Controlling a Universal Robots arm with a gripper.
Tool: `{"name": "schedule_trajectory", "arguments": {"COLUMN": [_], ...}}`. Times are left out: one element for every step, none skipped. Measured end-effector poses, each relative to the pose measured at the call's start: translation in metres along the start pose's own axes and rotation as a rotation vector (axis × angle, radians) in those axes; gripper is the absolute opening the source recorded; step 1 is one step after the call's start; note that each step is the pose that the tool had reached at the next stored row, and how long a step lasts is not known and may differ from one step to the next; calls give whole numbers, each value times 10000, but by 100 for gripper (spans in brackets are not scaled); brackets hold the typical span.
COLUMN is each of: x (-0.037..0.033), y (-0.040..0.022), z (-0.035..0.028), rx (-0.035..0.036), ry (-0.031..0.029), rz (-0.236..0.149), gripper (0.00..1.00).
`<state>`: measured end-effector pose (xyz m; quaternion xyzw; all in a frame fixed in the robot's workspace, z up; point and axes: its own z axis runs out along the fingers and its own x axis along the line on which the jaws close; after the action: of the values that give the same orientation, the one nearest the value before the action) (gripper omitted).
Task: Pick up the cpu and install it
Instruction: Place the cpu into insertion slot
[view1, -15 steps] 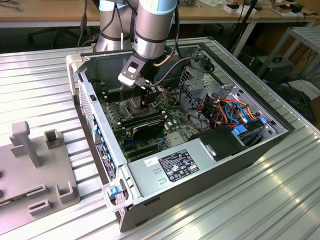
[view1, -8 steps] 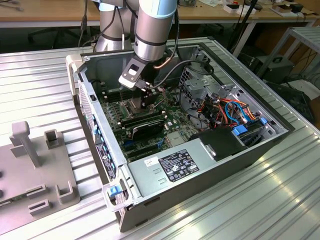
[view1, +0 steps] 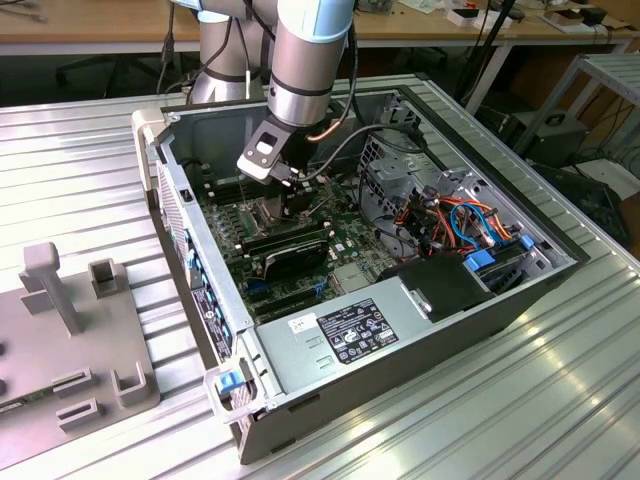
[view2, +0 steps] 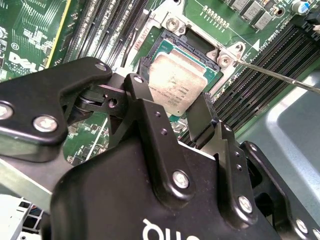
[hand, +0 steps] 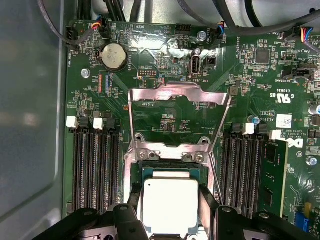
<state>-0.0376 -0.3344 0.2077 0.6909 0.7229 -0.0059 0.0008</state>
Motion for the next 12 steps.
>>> {"name": "schedule_trajectory", "arguments": {"x": [0, 0, 0, 0, 0, 0, 0, 0, 0, 0, 0, 1], "y": [0, 0, 0, 0, 0, 0, 0, 0, 0, 0, 0, 1], "z": [0, 0, 1, 3, 5, 8, 9, 10, 13, 15, 18, 22], "rx": [0, 0, 0, -1, -1, -1, 0, 1, -1, -1, -1, -1], "ry": [0, 0, 0, 2, 3, 2, 0, -1, 1, 1, 1, 3], "rz": [0, 0, 0, 0, 0, 0, 0, 0, 0, 0, -1, 0], "gripper": [55, 55, 55, 55, 55, 55, 55, 55, 55, 55, 55, 55]}}
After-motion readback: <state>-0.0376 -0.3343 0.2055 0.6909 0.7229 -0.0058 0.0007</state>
